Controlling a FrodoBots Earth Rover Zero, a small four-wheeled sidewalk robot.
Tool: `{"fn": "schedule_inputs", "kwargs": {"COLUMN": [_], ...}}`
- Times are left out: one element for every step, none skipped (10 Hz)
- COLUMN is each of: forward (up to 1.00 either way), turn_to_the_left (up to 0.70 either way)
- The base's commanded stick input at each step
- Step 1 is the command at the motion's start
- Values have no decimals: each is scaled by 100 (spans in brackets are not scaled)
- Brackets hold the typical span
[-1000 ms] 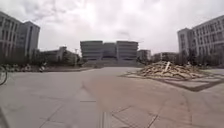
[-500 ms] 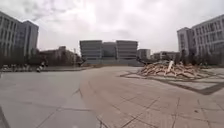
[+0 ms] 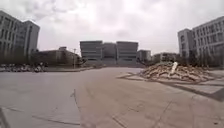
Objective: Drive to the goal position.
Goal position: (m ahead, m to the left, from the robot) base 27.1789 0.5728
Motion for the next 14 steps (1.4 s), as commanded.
{"fn": "schedule_inputs", "kwargs": {"forward": [70,70,70,70,70,70,70,70,70,70,70,70,70,70], "turn_to_the_left": [7,12,8,0,6,13,3,0,3,9,4,1,0,0]}}
